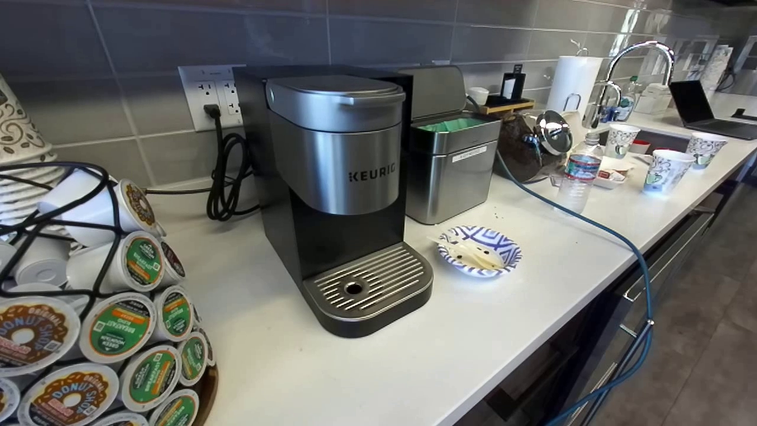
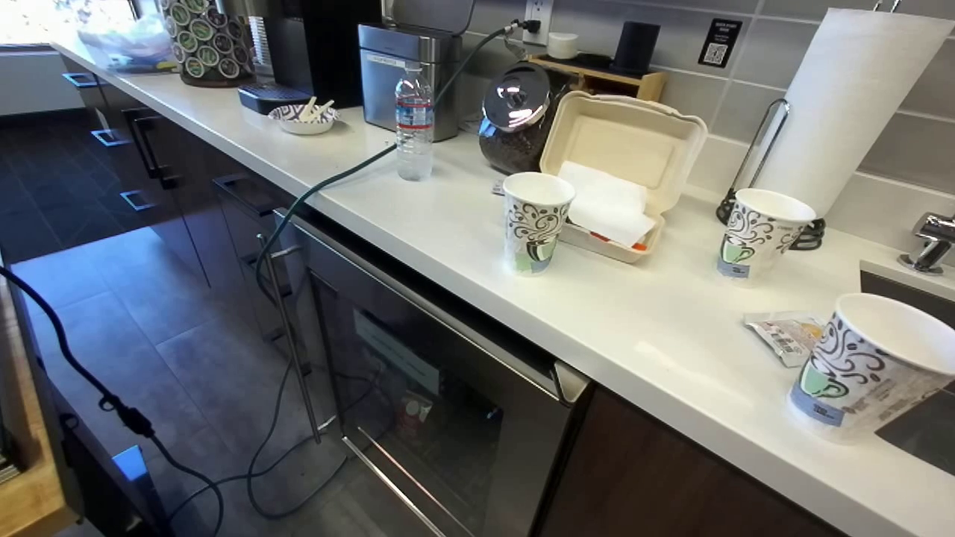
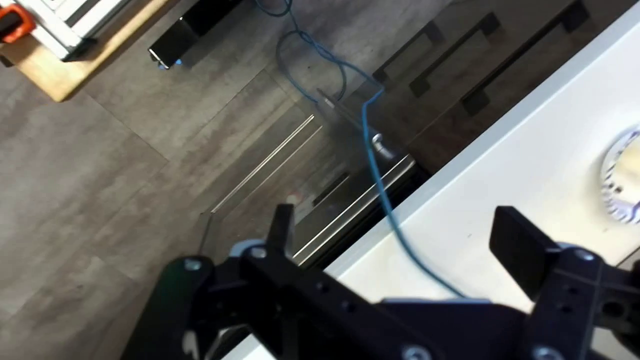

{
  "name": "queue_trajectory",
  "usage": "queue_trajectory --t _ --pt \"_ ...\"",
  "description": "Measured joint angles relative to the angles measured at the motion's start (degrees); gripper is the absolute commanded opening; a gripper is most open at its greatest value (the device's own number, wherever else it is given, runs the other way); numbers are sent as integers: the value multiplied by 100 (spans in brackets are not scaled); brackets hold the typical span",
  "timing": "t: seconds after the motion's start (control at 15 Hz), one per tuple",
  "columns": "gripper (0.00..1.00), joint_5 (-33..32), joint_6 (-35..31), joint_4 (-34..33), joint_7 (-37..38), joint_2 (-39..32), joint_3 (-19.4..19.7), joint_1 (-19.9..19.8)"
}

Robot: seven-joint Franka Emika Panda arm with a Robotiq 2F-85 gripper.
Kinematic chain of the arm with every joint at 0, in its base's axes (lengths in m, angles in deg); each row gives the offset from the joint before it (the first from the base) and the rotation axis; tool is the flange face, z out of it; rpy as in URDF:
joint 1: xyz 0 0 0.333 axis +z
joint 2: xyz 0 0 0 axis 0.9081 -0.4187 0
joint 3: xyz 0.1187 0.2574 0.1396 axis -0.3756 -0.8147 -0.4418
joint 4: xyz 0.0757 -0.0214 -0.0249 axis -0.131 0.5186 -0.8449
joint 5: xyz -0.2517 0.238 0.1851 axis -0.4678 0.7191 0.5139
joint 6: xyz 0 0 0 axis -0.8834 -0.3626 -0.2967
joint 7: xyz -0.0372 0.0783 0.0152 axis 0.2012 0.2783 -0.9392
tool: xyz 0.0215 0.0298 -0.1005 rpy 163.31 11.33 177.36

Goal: Use the tissue to wipe the counter

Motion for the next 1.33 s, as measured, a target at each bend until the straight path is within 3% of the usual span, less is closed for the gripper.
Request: queue_trajectory --t 0.13,0.93,1.33 --pt "100 -188 -1 -94 -119 19 243 -459" --pt "100 -178 -17 -101 -107 2 107 -363" --pt "100 -519 -1237 -583 -2 -679 350 -791"
